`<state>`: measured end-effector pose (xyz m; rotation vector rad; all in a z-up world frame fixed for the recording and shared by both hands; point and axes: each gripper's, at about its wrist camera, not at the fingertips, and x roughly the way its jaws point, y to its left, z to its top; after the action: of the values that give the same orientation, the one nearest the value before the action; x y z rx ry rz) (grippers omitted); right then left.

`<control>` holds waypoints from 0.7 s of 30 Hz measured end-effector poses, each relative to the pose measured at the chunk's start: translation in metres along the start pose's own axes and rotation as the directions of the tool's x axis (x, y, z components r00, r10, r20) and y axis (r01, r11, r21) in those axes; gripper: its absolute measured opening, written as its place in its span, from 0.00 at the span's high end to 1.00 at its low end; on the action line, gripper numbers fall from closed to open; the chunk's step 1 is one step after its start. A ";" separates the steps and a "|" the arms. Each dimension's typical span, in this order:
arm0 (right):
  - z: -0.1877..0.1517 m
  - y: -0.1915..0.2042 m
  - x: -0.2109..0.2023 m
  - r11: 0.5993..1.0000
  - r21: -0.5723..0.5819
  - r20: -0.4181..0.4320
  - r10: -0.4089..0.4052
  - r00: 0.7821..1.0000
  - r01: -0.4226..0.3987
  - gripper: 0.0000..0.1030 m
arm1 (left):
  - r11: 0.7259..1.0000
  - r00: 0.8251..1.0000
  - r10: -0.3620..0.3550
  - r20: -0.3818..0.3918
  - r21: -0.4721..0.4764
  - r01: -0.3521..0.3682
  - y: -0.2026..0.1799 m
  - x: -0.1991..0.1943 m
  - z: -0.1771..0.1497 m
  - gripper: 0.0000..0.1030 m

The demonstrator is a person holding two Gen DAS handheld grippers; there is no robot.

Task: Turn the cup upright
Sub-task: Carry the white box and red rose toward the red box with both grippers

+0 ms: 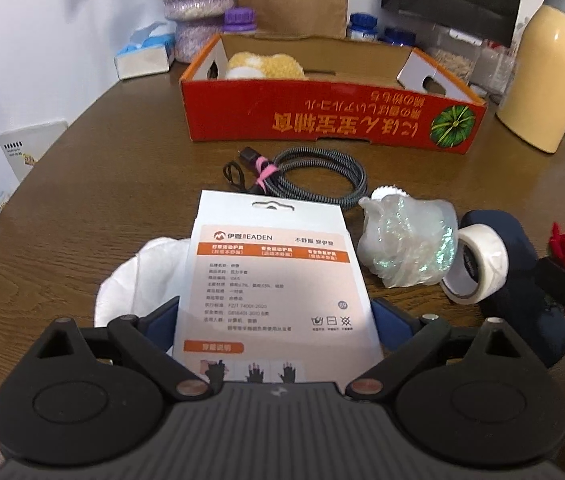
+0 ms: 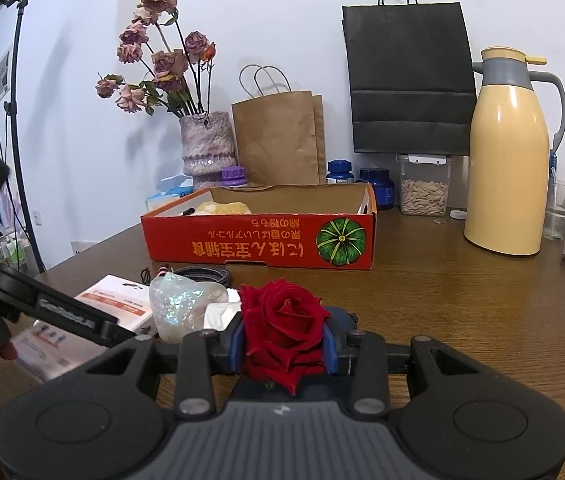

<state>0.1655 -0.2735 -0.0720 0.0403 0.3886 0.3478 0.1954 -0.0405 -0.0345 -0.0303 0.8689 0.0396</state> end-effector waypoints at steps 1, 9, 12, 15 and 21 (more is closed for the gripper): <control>0.000 0.000 0.000 1.000 -0.001 0.000 -0.001 1.000 0.001 0.65 | 1.000 1.000 -0.005 0.010 -0.001 0.005 0.001 -0.003 0.000 0.05; 0.001 0.005 -0.002 1.000 -0.019 0.016 -0.006 1.000 0.006 0.65 | 0.999 0.997 -0.032 0.075 -0.006 0.032 0.014 -0.025 0.003 0.05; 0.004 0.009 -0.004 0.999 -0.032 0.026 -0.016 1.000 0.016 0.65 | 0.999 0.994 -0.039 0.098 -0.005 0.040 0.017 -0.031 0.008 0.05; 0.010 0.011 -0.006 0.999 -0.032 0.035 -0.014 0.999 0.016 0.65 | 0.999 0.991 -0.050 0.122 0.000 0.050 0.018 -0.036 0.015 0.05; 0.028 0.021 -0.004 0.999 -0.048 0.056 -0.007 0.998 0.010 0.65 | 0.998 0.983 -0.066 0.169 0.013 0.064 0.018 -0.043 0.029 0.05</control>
<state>0.1655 -0.2547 -0.0427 0.0014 0.3248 0.3469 0.1887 -0.0221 0.0171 -0.0479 0.6971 -0.0221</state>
